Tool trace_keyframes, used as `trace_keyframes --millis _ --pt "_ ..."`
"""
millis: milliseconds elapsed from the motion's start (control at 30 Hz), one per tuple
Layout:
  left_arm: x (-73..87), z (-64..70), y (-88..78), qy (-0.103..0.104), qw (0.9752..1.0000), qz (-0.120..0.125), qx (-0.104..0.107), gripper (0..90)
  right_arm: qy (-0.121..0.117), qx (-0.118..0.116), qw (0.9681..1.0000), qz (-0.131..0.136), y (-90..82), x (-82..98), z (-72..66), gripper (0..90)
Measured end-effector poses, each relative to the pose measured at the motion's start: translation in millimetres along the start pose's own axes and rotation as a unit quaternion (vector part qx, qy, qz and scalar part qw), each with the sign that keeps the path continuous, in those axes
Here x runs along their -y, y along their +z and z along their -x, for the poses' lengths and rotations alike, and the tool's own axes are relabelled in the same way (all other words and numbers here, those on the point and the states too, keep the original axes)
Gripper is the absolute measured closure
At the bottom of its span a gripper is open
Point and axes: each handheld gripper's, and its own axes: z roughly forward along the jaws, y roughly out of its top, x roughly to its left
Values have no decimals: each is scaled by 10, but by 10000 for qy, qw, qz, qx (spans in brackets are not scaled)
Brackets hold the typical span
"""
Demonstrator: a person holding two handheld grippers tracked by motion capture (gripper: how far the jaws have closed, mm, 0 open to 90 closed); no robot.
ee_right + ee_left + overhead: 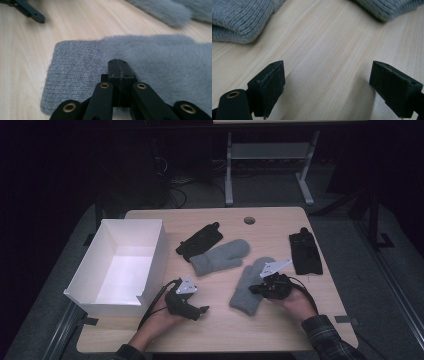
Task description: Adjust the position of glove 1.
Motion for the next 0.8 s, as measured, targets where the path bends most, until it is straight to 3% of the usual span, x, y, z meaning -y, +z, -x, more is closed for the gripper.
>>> trace_keyframes --millis 500,800 --pt "0 4 3 -19 10000 19 11 124 -263 -312 9992 -6 202 -190 -284 900" --pt "0 4 3 -13 10000 22 14 124 -327 -356 9988 46 222 -225 -303 900"
